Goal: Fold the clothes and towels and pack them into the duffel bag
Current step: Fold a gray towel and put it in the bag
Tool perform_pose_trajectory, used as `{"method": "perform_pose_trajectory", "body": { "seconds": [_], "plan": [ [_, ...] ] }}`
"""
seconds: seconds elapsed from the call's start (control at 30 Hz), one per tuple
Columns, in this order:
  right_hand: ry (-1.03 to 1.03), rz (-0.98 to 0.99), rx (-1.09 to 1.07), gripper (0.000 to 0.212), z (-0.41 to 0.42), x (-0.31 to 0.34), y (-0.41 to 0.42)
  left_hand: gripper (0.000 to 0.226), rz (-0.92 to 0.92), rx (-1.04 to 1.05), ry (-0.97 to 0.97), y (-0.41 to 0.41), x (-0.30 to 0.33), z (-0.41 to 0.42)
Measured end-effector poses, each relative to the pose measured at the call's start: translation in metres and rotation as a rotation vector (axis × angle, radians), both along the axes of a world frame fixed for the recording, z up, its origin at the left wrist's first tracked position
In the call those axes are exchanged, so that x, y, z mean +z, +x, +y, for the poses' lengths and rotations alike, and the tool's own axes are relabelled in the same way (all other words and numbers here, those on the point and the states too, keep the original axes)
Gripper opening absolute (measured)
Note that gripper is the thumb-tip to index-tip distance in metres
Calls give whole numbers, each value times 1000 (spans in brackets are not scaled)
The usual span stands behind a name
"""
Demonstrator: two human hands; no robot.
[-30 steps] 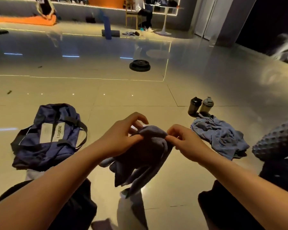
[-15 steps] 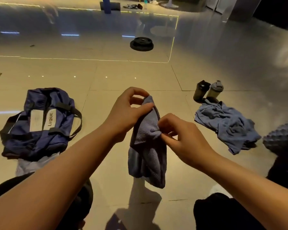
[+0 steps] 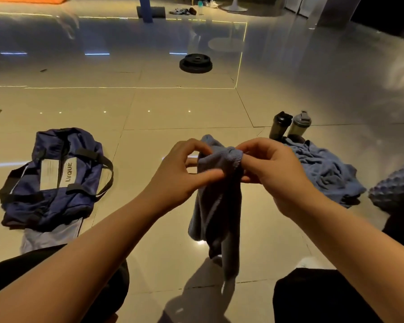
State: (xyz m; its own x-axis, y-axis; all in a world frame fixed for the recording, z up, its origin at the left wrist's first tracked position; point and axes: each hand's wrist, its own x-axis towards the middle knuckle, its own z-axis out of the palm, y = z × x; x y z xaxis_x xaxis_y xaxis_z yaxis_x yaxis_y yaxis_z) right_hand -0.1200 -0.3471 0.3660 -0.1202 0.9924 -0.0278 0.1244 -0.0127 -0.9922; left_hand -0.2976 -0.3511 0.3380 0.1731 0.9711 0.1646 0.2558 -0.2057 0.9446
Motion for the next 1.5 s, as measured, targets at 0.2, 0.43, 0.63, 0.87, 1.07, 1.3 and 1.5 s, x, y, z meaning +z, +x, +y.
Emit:
{"method": "perform_pose_trajectory", "body": {
  "seconds": [0.2,0.43,0.63,0.87,1.07,1.3,1.5],
  "plan": [
    [-47,43,-1,5,-9,3,-6,52,5,-129,-104,-3,0,-13],
    [-30,14,-5,6,-16,2,-27,35,153,-32,-3,-2,-5,-29],
    [28,-12,1,11,-19,8,-27,46,201,101,97,-3,4,-31],
    [113,-115,14,11,11,-1,-35,21,276,185,233,-9,13,-1],
    [130,-185,81,6,37,-6,-35,3,308,91,174,-20,14,36],
    [-20,-136,-51,7,48,-12,-40,26,407,-51,35,-26,5,67],
    [108,-380,-124,10,38,12,-37,9,747,-215,-1,-61,0,72]
  ]
}}
